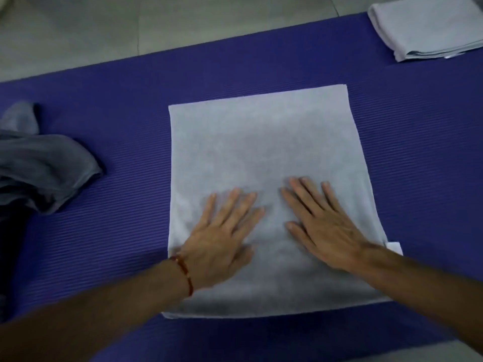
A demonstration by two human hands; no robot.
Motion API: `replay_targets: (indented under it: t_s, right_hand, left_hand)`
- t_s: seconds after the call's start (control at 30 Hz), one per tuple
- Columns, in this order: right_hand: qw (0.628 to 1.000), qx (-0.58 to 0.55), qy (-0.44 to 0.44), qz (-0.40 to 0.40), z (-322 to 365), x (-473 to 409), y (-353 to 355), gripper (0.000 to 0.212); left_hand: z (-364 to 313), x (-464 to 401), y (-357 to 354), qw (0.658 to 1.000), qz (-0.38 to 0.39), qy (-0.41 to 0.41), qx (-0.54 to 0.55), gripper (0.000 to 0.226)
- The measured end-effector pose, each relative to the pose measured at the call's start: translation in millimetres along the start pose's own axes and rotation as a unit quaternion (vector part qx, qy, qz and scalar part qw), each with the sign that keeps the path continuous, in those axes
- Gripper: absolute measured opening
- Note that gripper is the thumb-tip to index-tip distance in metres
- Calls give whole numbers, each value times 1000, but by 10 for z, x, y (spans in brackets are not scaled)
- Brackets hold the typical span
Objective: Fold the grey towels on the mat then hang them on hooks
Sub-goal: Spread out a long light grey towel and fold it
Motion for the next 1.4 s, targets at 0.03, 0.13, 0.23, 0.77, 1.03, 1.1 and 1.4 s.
replay_targets:
  t_s: [0.03, 0.13, 0.23, 0.77, 1.03, 1.1, 1.4]
  right_hand:
    - [1000, 10, -2, 9, -38, 196, -76, 67]
    - [999, 32, -38, 21, -313, 688, -131, 67]
    - [994, 64, -79, 37, -458, 982, -89, 69]
    - [950, 188, 239, 74, -157, 1325, 14, 71]
    - [975, 136, 162, 71, -383, 1519, -3, 63]
    - [988, 82, 114, 64, -413, 1515, 54, 55]
    - [988, -147, 7, 52, -554, 1506, 246, 38]
  left_hand:
    - [-52, 176, -126, 999, 19, -17, -27, 69]
    - [-6, 422, -275, 998, 35, -5, -49, 68]
    - [-170, 491, -245, 999, 46, -13, -15, 70]
    - [-329, 889, -442, 980, -6, -173, -96, 71]
    - [-62, 1278, -549, 990, -60, -126, -34, 83]
    - [61, 1351, -540, 994, -61, -86, 30, 78]
    - [425, 1388, -249, 916, -138, 83, 368, 34]
Point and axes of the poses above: each hand's wrist, its own x-axis away from the middle knuckle, its own y-axis out of the back of the hand, z = x × y, the point moved 1 cm from there along -x, towards the middle knuckle, and after that the axes turned 11 degrees about z, right-handed, at the moved point
